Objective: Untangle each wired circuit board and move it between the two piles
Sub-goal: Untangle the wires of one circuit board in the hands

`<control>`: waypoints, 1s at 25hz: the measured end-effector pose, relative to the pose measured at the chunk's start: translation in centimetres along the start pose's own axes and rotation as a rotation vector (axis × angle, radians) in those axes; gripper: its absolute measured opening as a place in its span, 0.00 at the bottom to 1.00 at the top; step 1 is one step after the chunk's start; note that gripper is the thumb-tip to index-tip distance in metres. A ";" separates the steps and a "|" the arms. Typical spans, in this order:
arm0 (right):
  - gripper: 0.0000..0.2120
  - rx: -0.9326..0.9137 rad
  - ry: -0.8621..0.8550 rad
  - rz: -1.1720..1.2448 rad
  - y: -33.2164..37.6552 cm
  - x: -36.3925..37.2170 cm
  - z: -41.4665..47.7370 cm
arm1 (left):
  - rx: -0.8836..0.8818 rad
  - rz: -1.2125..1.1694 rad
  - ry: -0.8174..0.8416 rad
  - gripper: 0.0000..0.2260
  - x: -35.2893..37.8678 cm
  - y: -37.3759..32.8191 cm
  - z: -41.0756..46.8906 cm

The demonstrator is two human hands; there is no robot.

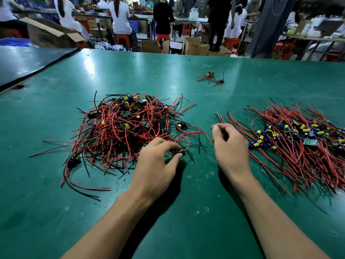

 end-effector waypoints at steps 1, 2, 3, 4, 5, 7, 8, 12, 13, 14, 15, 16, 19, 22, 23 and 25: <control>0.12 0.031 -0.028 0.031 0.0 -0.3 0.0 | 0.039 -0.056 -0.056 0.06 -0.5 -0.6 0.1; 0.16 0.062 -0.016 0.071 0.0 -0.3 0.0 | 0.078 -0.107 -0.106 0.05 -1.0 -1.2 0.2; 0.20 0.109 0.040 0.151 0.0 0.1 -0.1 | 0.124 -0.135 -0.148 0.05 -1.4 -1.8 0.2; 0.23 0.173 0.151 0.271 0.1 0.9 -0.4 | 0.180 -0.130 -0.180 0.05 -1.8 -2.4 0.2; 0.25 0.251 0.299 0.383 0.3 2.0 -0.9 | 0.241 -0.107 -0.206 0.04 -2.1 -3.0 0.1; 0.29 0.345 0.600 0.434 1.0 4.0 -2.5 | 0.332 -0.052 -0.239 0.04 -2.3 -3.8 -0.1; 0.27 0.327 0.704 0.422 1.4 4.7 -3.3 | 0.359 -0.027 -0.242 0.04 -2.3 -4.1 -0.2; 0.09 0.165 0.690 0.474 2.4 4.6 -3.4 | 0.369 -0.062 -0.225 0.05 -2.0 -4.3 -0.2; 0.08 0.179 0.643 0.505 2.3 4.2 -2.9 | 0.308 -0.106 -0.226 0.05 -2.0 -3.8 -0.2; 0.07 0.191 0.615 0.533 2.2 3.9 -2.6 | 0.211 -0.162 -0.225 0.05 -1.8 -3.1 -0.1; 0.06 0.195 0.611 0.542 2.2 3.8 -2.5 | 0.075 -0.242 -0.211 0.04 -1.4 -2.0 -0.1; 0.08 0.190 0.625 0.525 2.1 3.9 -2.6 | -0.074 -0.356 -0.188 0.03 -0.8 -0.9 -0.1; 0.07 0.162 0.695 0.463 2.3 4.7 -3.9 | -0.406 -0.787 -0.077 0.06 1.7 0.6 -0.8; 0.07 0.135 0.681 0.446 2.3 5.0 -4.3 | -0.528 -1.004 -0.031 0.03 2.4 0.7 -0.8; 0.07 0.135 0.661 0.435 2.3 5.0 -4.3 | -0.584 -1.070 -0.029 0.03 2.7 0.8 -0.9; 0.08 0.161 0.643 0.421 2.1 5.1 -4.3 | -0.695 -1.157 -0.017 0.07 3.1 1.0 -1.2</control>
Point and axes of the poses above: each hand's wrist, its own z-axis towards the middle knuckle, its own x-axis out of the palm, y = z × x, the point moved 8 cm from there along z, towards the middle knuckle, and after that the axes turned 10 degrees about x, right-handed, at the moved point
